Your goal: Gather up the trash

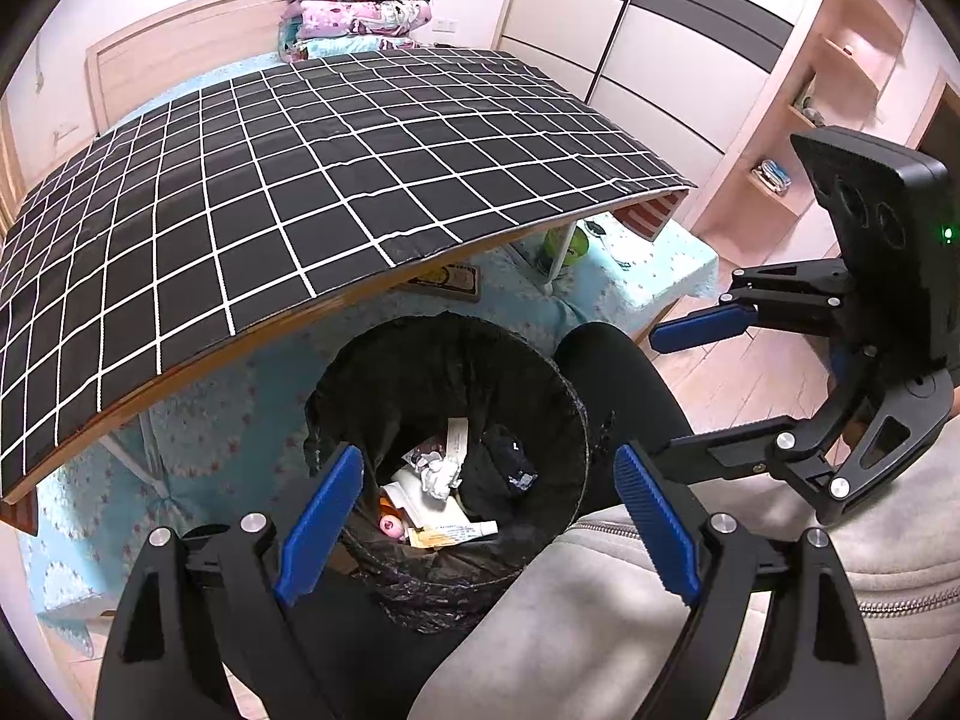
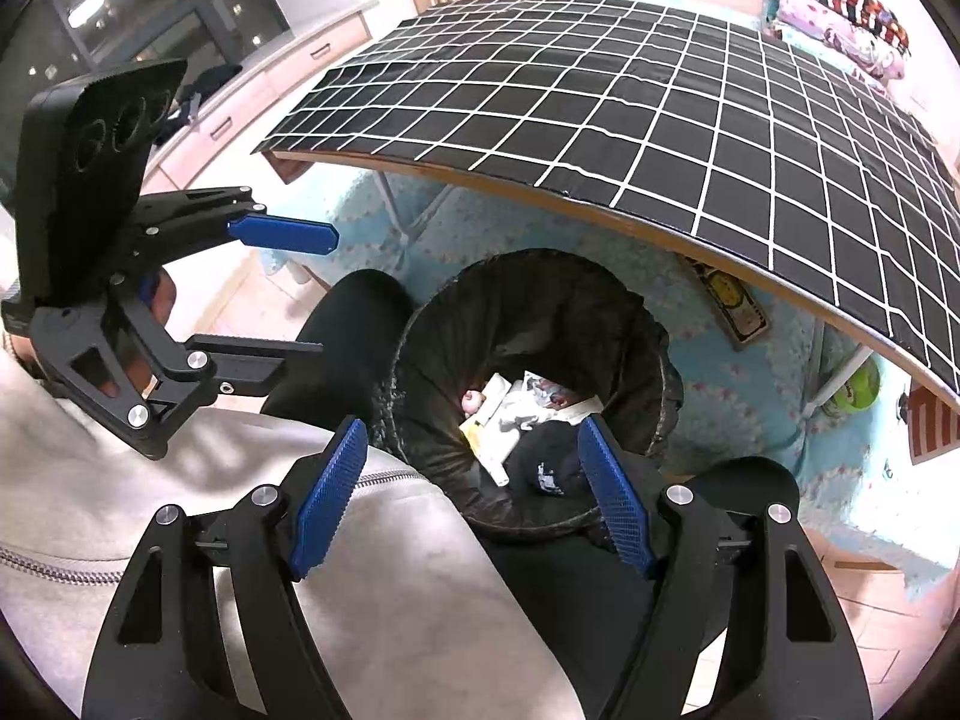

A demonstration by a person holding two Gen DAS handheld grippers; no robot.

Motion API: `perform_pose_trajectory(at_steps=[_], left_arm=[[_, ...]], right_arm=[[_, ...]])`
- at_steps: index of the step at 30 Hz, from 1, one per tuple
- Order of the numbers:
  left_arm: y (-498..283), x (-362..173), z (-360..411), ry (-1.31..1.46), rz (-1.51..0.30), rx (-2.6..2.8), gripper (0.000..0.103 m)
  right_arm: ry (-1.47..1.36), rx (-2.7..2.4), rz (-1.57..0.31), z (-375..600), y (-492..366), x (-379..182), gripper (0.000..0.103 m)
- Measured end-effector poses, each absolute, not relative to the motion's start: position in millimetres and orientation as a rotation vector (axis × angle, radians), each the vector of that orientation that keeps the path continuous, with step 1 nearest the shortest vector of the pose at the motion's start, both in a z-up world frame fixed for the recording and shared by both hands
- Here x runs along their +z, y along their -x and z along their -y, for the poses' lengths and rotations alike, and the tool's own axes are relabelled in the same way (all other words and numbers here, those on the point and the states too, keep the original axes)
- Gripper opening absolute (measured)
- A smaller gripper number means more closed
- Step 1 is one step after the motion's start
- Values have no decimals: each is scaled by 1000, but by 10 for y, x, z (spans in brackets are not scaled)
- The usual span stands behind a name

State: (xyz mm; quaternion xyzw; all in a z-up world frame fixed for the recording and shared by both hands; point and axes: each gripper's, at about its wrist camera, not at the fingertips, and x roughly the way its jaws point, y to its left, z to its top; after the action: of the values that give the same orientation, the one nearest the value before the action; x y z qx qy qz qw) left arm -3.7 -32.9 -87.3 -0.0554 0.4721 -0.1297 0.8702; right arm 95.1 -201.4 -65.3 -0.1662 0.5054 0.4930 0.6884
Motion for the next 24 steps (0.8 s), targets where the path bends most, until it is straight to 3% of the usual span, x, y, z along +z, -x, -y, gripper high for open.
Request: perform_pose_trajectory(at_steps=[24], left_arm=[[39,-862,326,121,-987,-268,83]], right_arm=[[370,1102,-1130,2016,-950,-657,73]])
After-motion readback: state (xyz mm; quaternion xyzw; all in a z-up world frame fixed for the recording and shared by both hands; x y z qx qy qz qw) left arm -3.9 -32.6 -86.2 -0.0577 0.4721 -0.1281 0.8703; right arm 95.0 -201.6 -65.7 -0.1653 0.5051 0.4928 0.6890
